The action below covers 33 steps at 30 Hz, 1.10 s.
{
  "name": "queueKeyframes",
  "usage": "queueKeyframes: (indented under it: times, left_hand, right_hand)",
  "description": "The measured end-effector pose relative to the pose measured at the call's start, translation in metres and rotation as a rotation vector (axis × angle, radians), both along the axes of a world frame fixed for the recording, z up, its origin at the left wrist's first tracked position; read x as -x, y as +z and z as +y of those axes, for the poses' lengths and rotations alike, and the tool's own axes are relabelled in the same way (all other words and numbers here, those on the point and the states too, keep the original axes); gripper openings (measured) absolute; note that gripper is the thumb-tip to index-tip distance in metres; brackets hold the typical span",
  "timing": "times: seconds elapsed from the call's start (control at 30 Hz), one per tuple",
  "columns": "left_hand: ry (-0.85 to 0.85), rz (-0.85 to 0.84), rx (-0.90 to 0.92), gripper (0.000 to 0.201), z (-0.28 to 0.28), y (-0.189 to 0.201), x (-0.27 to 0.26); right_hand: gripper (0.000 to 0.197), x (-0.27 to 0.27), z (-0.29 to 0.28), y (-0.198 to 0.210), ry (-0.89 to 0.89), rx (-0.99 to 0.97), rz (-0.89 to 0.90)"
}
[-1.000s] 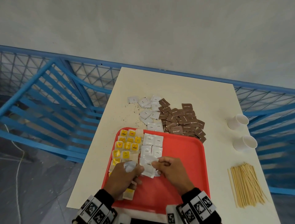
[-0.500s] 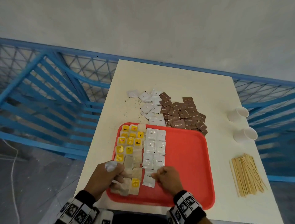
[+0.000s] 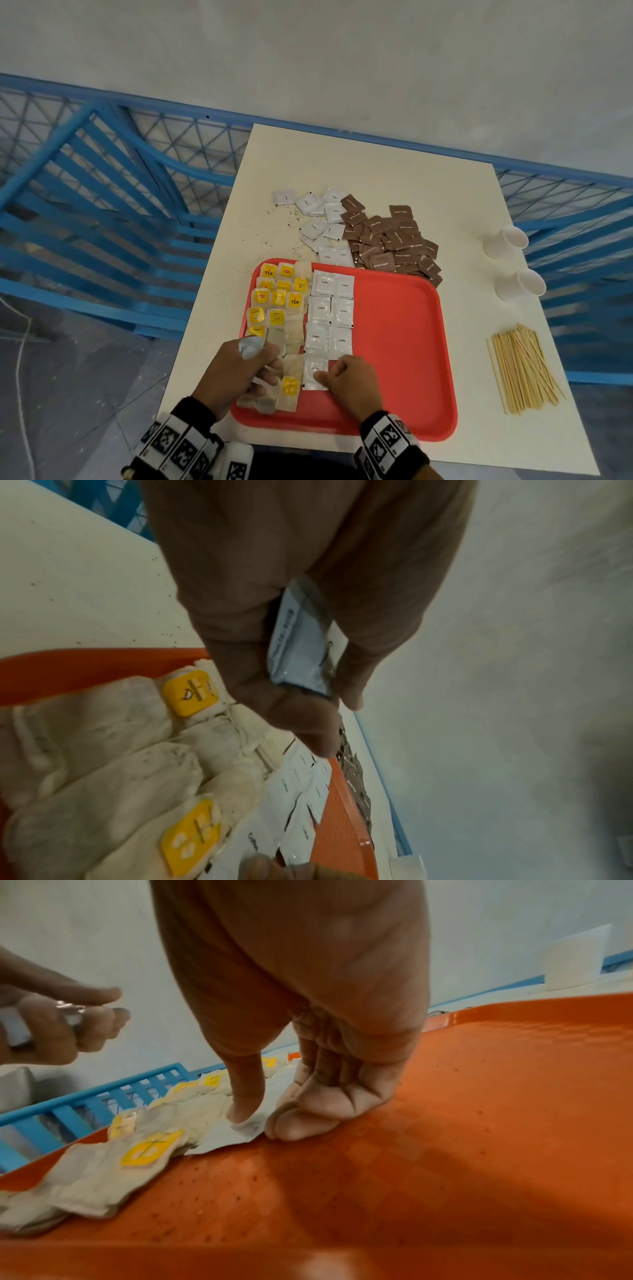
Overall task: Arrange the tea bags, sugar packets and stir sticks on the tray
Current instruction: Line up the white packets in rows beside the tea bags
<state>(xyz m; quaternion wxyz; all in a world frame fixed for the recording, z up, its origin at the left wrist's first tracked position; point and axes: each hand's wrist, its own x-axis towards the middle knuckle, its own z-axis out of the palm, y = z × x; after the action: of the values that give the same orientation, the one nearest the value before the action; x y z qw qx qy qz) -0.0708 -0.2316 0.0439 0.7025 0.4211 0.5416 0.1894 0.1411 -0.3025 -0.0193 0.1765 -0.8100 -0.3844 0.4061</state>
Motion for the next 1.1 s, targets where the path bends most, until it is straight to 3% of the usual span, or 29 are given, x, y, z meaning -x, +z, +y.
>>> queueKeyframes:
  times: [0.17, 0.27, 0.33, 0.4, 0.47, 0.57, 0.73, 0.9, 1.1]
  left_hand:
    - [0.054, -0.050, 0.134, 0.056, 0.000, 0.010, -0.012]
    - [0.116, -0.244, 0.291, 0.069, 0.003, 0.020, -0.021]
    - [0.106, -0.366, 0.366, 0.077, 0.005, 0.023, -0.029]
    - [0.064, -0.448, 0.392, 0.083, 0.004, 0.025, -0.039]
    - [0.016, -0.475, 0.372, 0.082, 0.002, 0.030, -0.052]
    - [-0.049, -0.397, 0.254, 0.065, -0.003, 0.040, -0.071]
    - [-0.131, -0.185, -0.027, 0.033, -0.010, 0.036, -0.076]
    - [-0.107, -0.126, -0.051, 0.028, -0.014, 0.032, -0.081]
    - [0.052, -0.117, -0.017, 0.031, -0.014, 0.029, -0.087]
  right_hand:
    - [0.036, -0.005, -0.002, 0.010, 0.011, -0.025, -0.016]
    - [0.031, -0.008, 0.001, 0.039, -0.025, -0.177, 0.023]
    - [0.027, -0.007, 0.009, 0.069, -0.051, -0.329, 0.169]
    - [0.025, -0.002, 0.017, 0.096, 0.025, -0.403, 0.264]
    - [0.023, -0.001, 0.023, 0.108, 0.138, -0.406, 0.215]
    - [0.022, -0.013, 0.026, 0.111, 0.163, -0.409, 0.216]
    - [0.022, -0.056, 0.026, 0.113, 0.094, -0.320, 0.410]
    - [0.028, -0.065, 0.025, 0.106, 0.054, -0.223, 0.483]
    - [0.016, -0.064, 0.024, 0.101, 0.017, -0.269, 0.555]
